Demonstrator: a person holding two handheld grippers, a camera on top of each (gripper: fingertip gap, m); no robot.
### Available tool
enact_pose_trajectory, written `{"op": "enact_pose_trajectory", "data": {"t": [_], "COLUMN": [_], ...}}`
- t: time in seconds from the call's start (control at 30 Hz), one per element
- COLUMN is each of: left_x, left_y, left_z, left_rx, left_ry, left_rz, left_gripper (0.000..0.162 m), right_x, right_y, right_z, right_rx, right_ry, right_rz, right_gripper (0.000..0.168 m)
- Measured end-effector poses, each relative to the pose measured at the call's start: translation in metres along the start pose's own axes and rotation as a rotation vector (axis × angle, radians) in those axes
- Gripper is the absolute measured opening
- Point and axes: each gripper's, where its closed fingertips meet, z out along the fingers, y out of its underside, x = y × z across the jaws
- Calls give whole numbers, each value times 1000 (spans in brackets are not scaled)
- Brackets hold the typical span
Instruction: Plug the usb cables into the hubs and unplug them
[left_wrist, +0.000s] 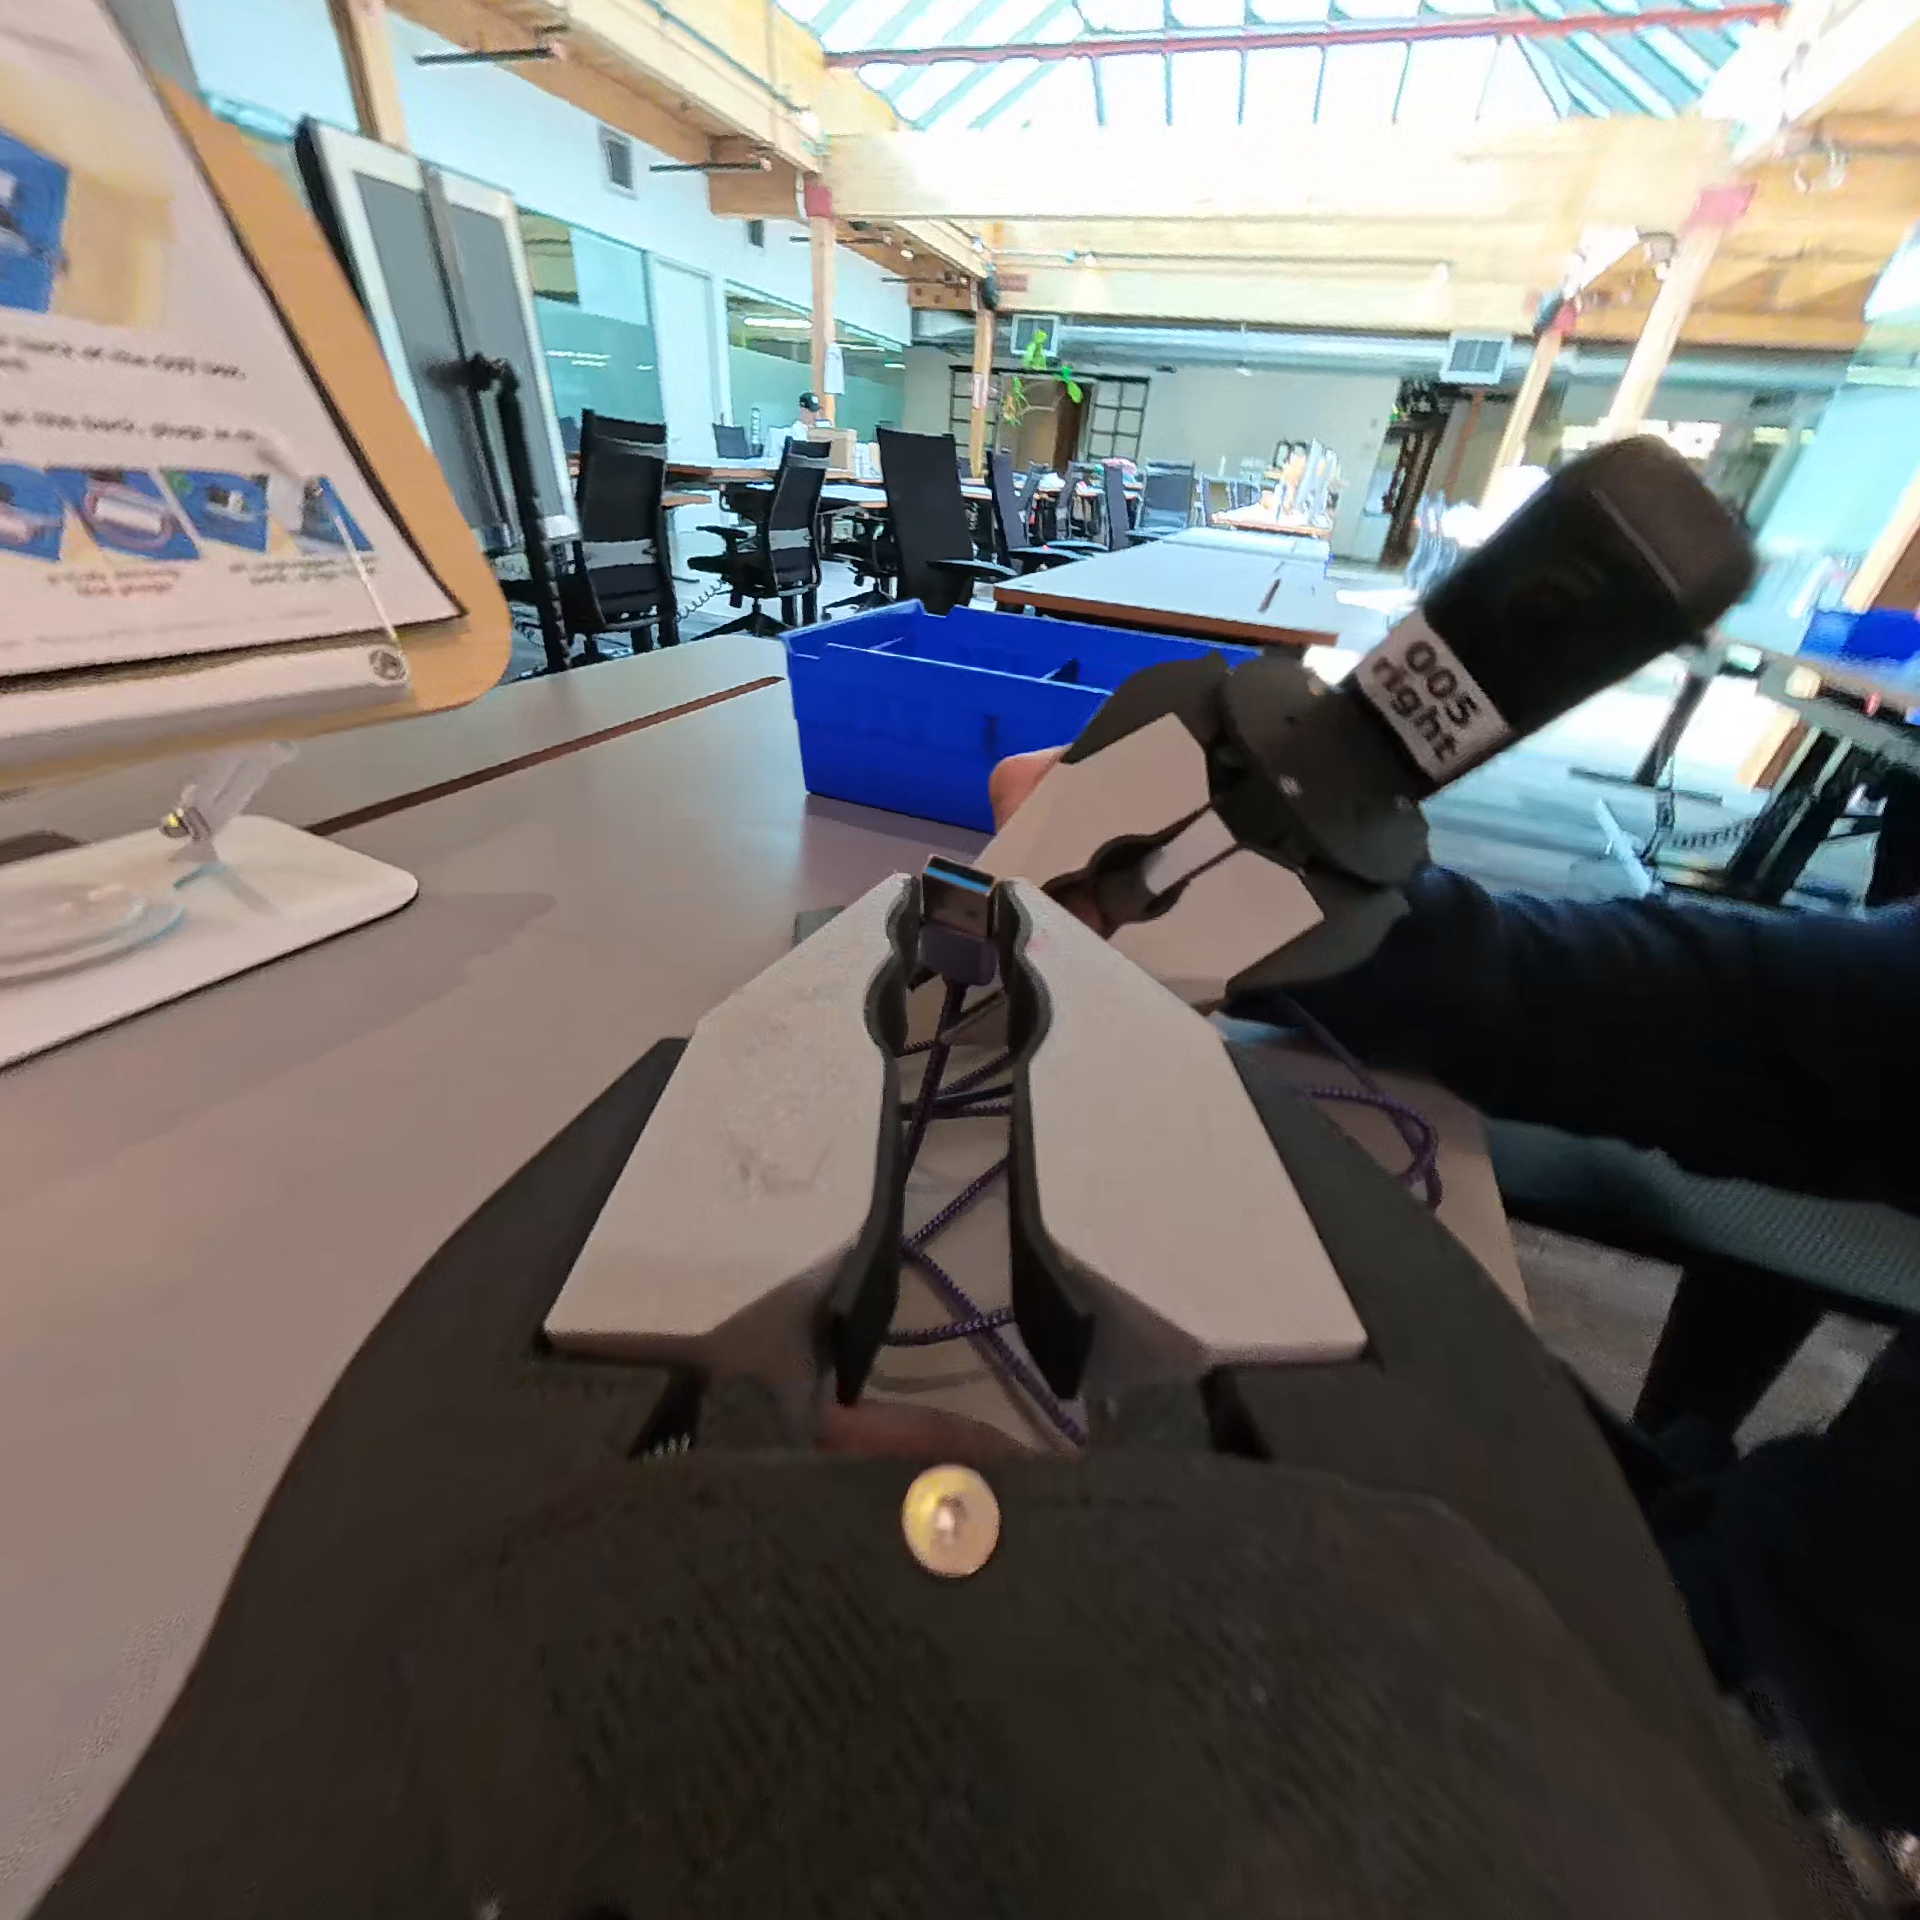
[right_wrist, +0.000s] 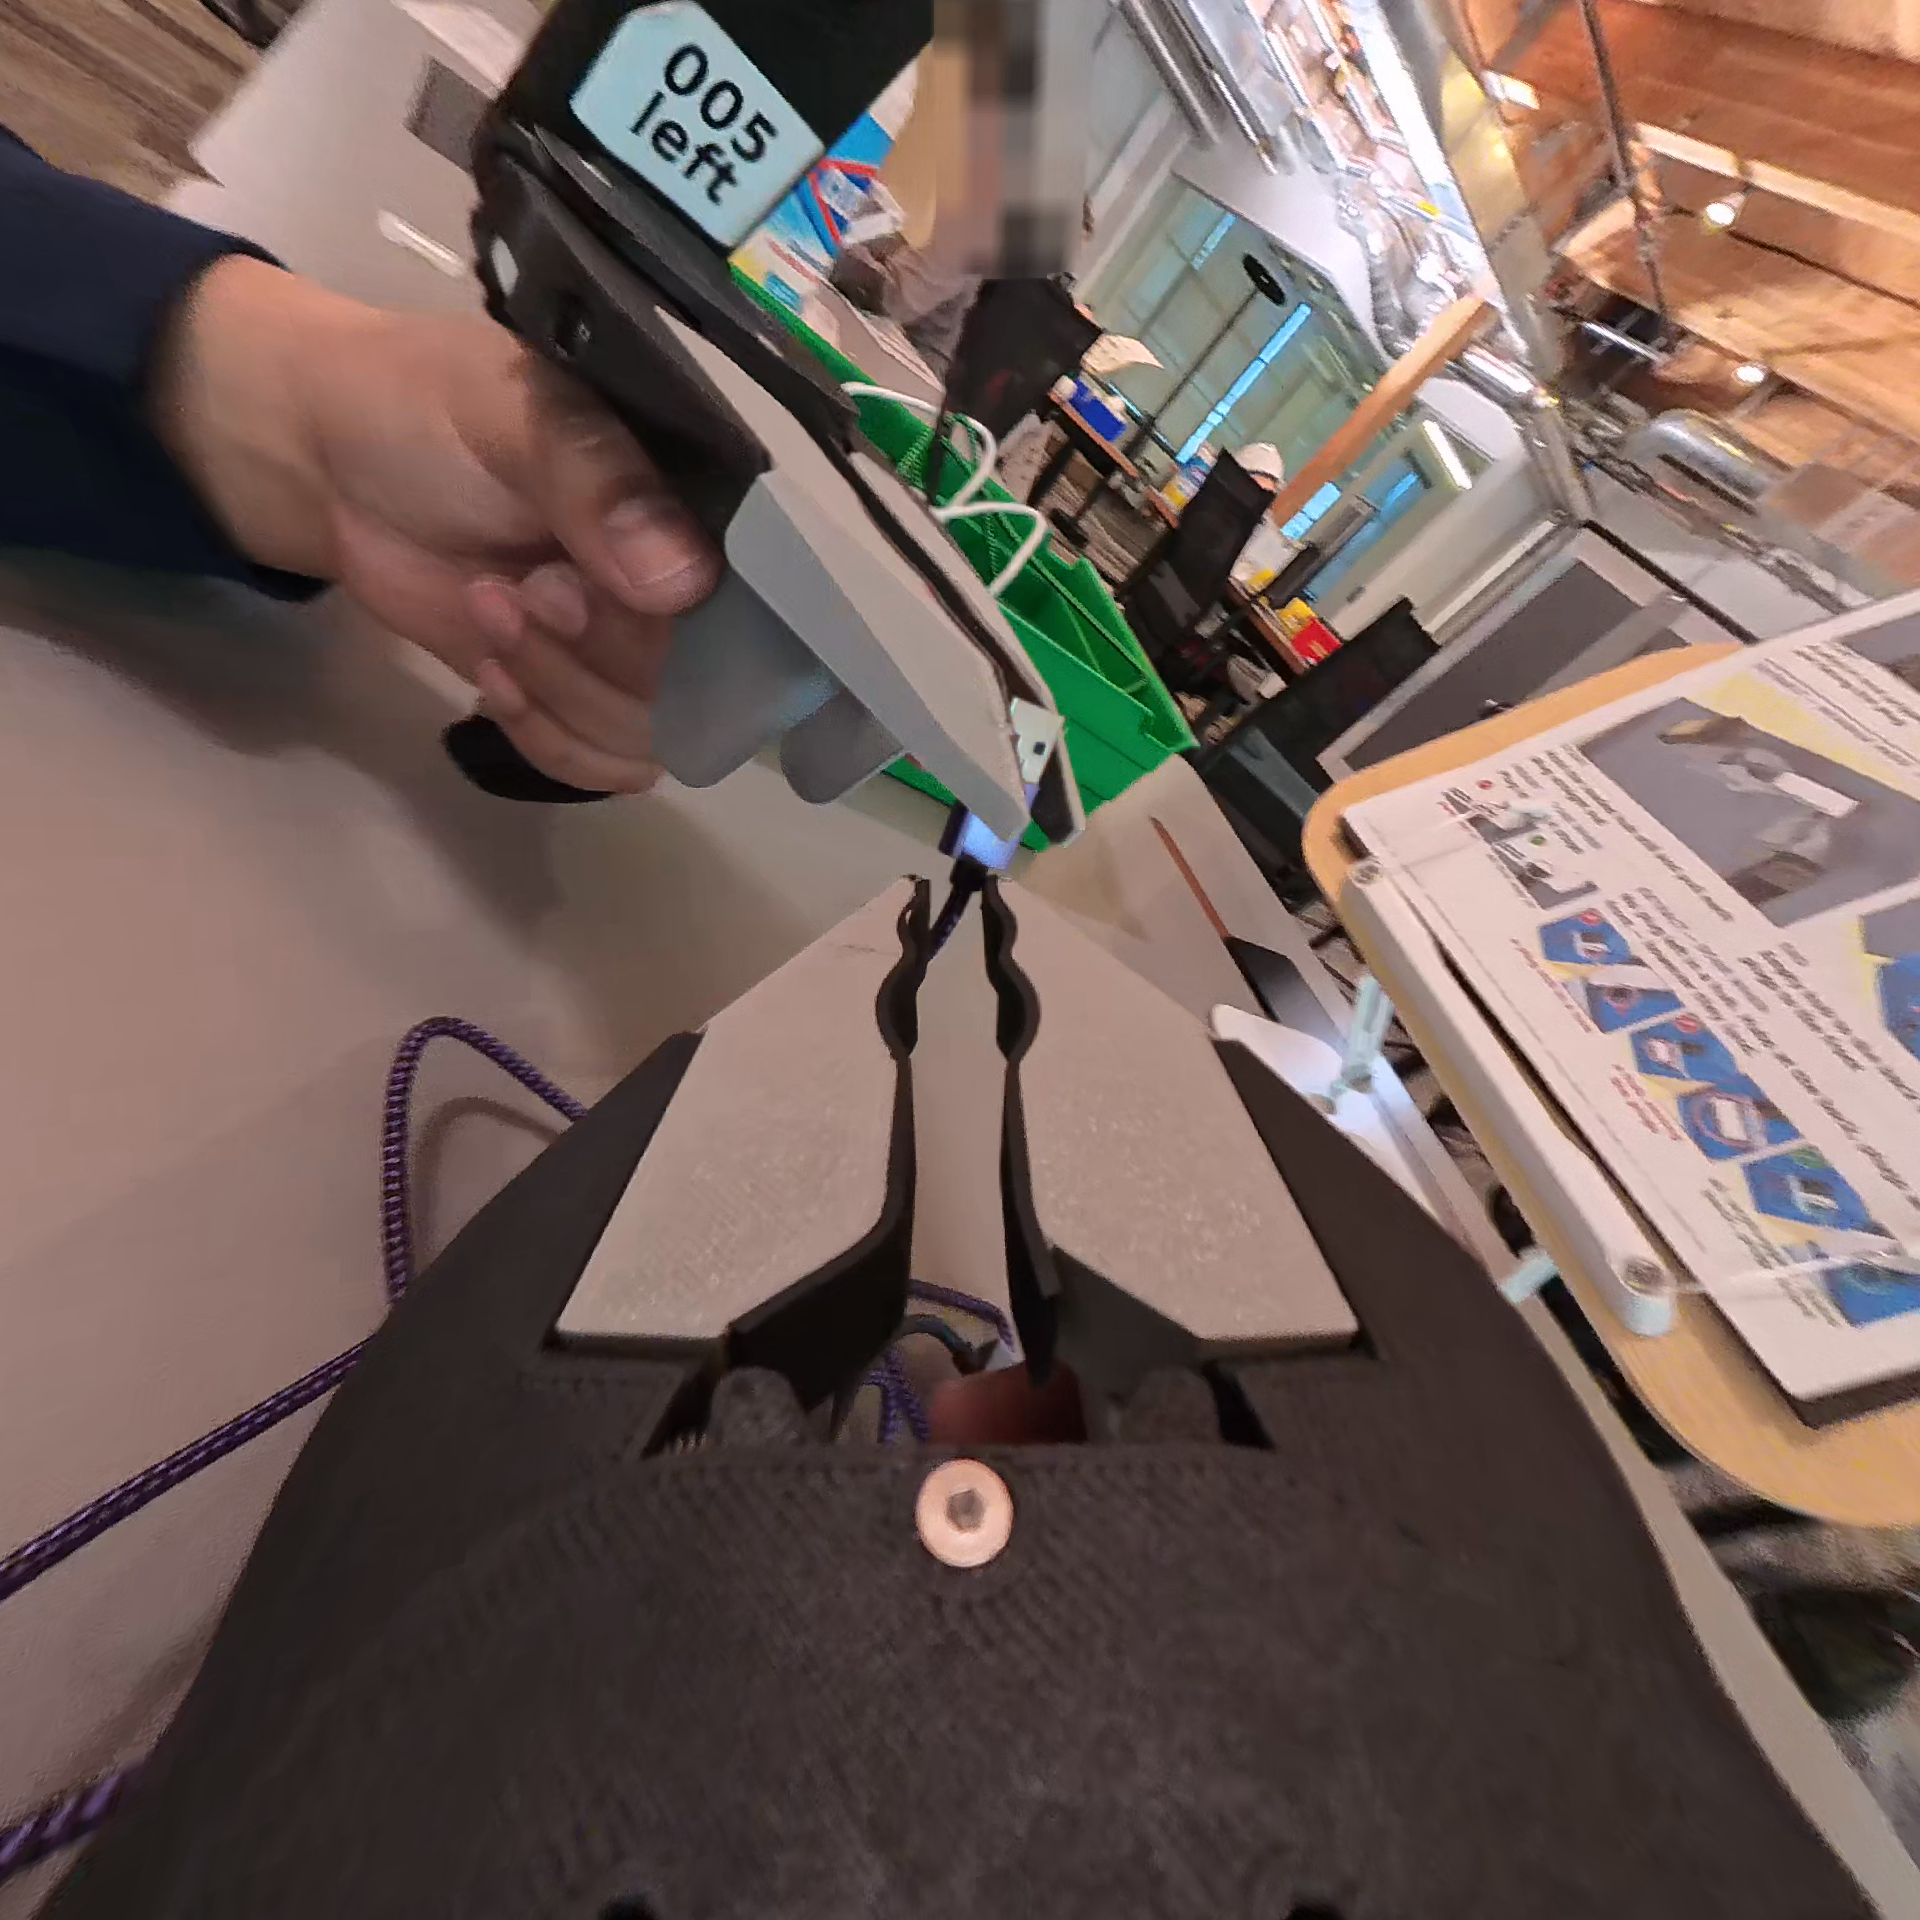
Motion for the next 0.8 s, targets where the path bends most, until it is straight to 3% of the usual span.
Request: {"op": "enact_pose_trajectory", "data": {"t": [0.13,0.37,0.57,0.8], "left_x": [-16,-26,-19,-7], "left_y": [-1,-2,-3,-9], "left_z": [3,6,2,-6], "left_rx": [23,42,30,48], "left_ry": [-61,-112,-61,16], "left_rz": [-130,-203,-160,-100], "left_gripper": [12,11,12,11], "right_x": [12,23,17,14], "right_y": [6,14,7,-3], "right_z": [6,14,14,6], "right_rx": [-73,-138,-23,67], "right_ry": [128,253,83,-18], "right_rz": [-60,-54,237,356], "right_gripper": [8,5,2,2]}}
